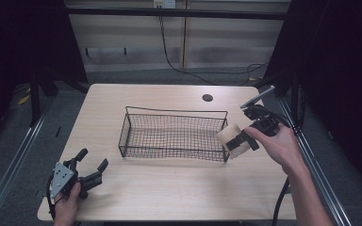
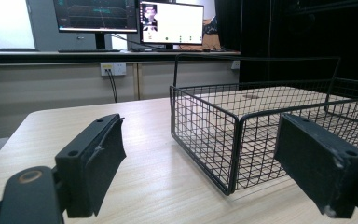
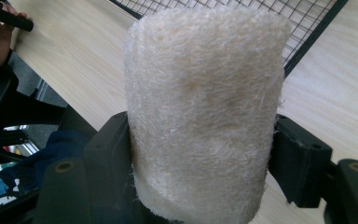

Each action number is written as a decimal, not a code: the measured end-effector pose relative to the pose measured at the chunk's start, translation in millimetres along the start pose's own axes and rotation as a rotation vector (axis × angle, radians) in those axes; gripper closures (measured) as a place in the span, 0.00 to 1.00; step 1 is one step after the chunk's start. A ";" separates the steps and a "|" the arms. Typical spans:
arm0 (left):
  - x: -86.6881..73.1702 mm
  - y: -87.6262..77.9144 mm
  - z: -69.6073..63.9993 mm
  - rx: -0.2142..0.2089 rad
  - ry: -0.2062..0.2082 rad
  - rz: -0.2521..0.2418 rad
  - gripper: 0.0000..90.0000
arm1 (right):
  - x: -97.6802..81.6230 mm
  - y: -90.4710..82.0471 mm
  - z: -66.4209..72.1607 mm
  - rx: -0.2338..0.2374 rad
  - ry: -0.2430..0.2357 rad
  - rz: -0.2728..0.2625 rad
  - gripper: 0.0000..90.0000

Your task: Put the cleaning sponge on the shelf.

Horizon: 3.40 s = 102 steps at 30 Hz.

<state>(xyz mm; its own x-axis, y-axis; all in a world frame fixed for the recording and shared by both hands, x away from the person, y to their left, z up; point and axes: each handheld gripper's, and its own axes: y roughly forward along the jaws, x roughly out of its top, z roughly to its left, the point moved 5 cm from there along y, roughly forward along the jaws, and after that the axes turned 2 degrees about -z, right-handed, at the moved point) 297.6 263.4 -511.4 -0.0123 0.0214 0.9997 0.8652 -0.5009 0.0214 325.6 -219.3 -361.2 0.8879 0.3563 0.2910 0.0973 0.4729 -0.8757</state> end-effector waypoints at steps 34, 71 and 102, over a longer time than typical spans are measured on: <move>0.0 0.0 -0.1 -0.002 0.000 0.000 0.17 | 60.9 33.5 1.7 -0.062 0.156 -0.009 0.32; 0.0 -0.1 -0.1 -0.005 -0.001 -0.001 0.17 | 56.3 88.5 -22.9 -0.189 0.347 -0.010 0.32; 0.0 -0.1 -0.2 -0.009 0.000 -0.001 0.17 | 48.4 119.3 -30.6 -0.274 0.395 0.032 0.32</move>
<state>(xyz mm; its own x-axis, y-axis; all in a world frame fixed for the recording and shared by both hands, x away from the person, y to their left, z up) 297.4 263.3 -511.4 -0.0127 0.0220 0.9997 0.8608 -0.5085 0.0221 394.0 -170.3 -463.3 0.9900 0.0090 0.1406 0.1353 0.2182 -0.9665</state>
